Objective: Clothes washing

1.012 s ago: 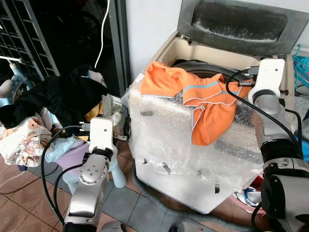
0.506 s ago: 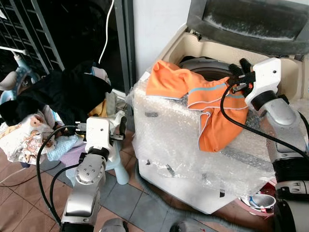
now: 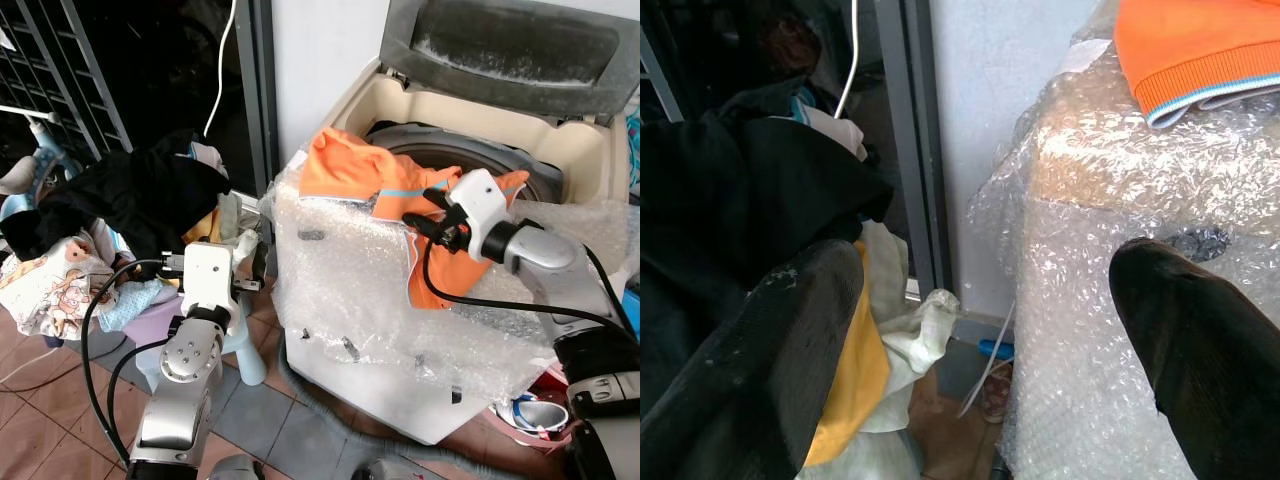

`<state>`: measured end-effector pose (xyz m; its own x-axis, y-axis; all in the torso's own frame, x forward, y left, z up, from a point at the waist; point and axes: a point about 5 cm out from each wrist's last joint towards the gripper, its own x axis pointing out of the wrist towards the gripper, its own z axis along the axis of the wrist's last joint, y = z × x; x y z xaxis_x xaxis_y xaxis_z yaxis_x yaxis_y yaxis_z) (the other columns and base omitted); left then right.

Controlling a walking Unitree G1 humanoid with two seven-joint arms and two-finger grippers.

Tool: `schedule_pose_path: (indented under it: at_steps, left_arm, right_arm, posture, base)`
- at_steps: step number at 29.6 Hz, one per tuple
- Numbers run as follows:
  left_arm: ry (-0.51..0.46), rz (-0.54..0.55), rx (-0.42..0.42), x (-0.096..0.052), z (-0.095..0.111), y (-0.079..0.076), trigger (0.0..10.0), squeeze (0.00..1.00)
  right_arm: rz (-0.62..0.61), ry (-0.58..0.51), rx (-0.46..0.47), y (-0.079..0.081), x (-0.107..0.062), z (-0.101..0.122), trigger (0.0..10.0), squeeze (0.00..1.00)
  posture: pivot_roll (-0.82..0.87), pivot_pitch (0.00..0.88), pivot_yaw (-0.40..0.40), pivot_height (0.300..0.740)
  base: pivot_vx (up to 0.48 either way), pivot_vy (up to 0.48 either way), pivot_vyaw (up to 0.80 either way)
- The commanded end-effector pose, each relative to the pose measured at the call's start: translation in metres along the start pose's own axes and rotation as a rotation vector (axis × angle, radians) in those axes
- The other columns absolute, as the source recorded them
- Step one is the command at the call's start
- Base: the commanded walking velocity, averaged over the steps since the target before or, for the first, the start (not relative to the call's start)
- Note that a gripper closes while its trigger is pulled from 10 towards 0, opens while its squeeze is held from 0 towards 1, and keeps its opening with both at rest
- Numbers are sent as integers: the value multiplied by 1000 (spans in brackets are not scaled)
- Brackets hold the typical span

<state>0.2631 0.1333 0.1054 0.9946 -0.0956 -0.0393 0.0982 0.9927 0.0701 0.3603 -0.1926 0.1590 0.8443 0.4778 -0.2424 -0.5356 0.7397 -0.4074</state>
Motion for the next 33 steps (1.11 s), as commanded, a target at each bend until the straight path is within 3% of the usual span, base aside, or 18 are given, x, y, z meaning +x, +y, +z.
schedule_pose_path:
  at_steps: [1, 4, 7, 10, 13, 15, 16, 17, 18, 19, 20, 21, 23, 27, 31, 33]
  left_arm:
    - [-9, -9, 12, 1, 4, -1, 10000, 0]
    - [-8, -7, 12, 1, 4, -1, 10000, 0]
    - [-6, 5, 13, 0, 4, 0, 10000, 0]
    - [-1, 10, 14, 0, 3, 1, 10000, 0]
    - [0, 9, 15, 0, 3, 1, 10000, 0]
    - [2, 6, 17, 0, 2, 0, 10000, 0]
    - [2, 5, 17, 0, 2, 0, 10000, 0]
    - [4, 5, 17, 0, 2, 0, 10000, 0]
    - [4, 5, 17, 0, 2, 0, 10000, 0]
    - [5, 3, 17, 0, 2, 0, 10000, 0]
    - [5, 0, 17, 0, 2, 0, 10000, 0]
    - [6, -7, 18, 1, 1, -1, 10000, 0]
    - [6, -11, 19, 1, 1, -1, 10000, 0]
    - [6, -17, 19, 2, 1, -2, 10000, 0]
    - [4, -23, 20, 3, 2, -3, 10000, 0]
    - [2, -19, 20, 3, 2, -3, 10000, 0]
  right_arm:
    - [-239, 135, 52, -24, -2, -18, 10000, 1000]
    - [-414, 132, 166, -44, -5, -14, 10000, 1000]
    - [-729, 75, 353, -81, -25, -9, 10000, 1000]
    - [-838, 16, 349, -96, -36, -2, 10000, 1000]
    - [-838, -41, 311, -98, -38, 6, 10000, 1000]
    - [-754, -142, 291, -93, -35, 17, 10000, 996]
    - [-713, -165, 287, -89, -34, 18, 10000, 890]
    - [-621, -193, 277, -80, -34, 18, 10000, 463]
    - [-621, -193, 277, -80, -34, 18, 10000, 463]
    - [-504, -237, 285, -70, -35, 18, 10000, 353]
    - [-453, -251, 286, -65, -36, 17, 10000, 345]
    - [-282, -221, 267, -48, -38, 10, 10000, 0]
    - [-116, -167, 218, -28, -42, -1, 10000, 0]
    - [50, -113, 180, -8, -49, -14, 10000, 0]
    - [69, -69, 210, -1, -45, -23, 10000, 0]
    - [85, -8, 175, 8, -37, -29, 10000, 0]
  posture:
    - [-14, 0, 5, 740]
    - [-8, 0, -1, 740]
    - [-5, 0, -3, 740]
    - [-5, 0, -3, 740]
    - [-5, 0, -3, 740]
    - [-10, 0, -6, 740]
    - [-15, 0, -5, 740]
    - [-15, 0, -5, 740]
    - [-15, 0, -5, 740]
    - [-15, 0, -5, 740]
    - [-24, 0, 0, 740]
    - [-32, 0, 2, 740]
    - [-35, 0, 5, 740]
    - [-41, 0, 10, 740]
    - [-36, 0, 11, 740]
    - [-29, 0, 9, 740]
  base:
    - [0, 0, 0]
    - [0, 0, 0]
    - [0, 0, 0]
    - [0, 0, 0]
    - [0, 0, 0]
    - [0, 0, 0]
    - [0, 0, 0]
    - [0, 0, 0]
    - [0, 0, 0]
    - [0, 0, 0]
    - [0, 0, 0]
    - [0, 0, 0]
    - [0, 0, 0]
    - [0, 0, 0]
    - [0, 0, 0]
    - [0, 0, 0]
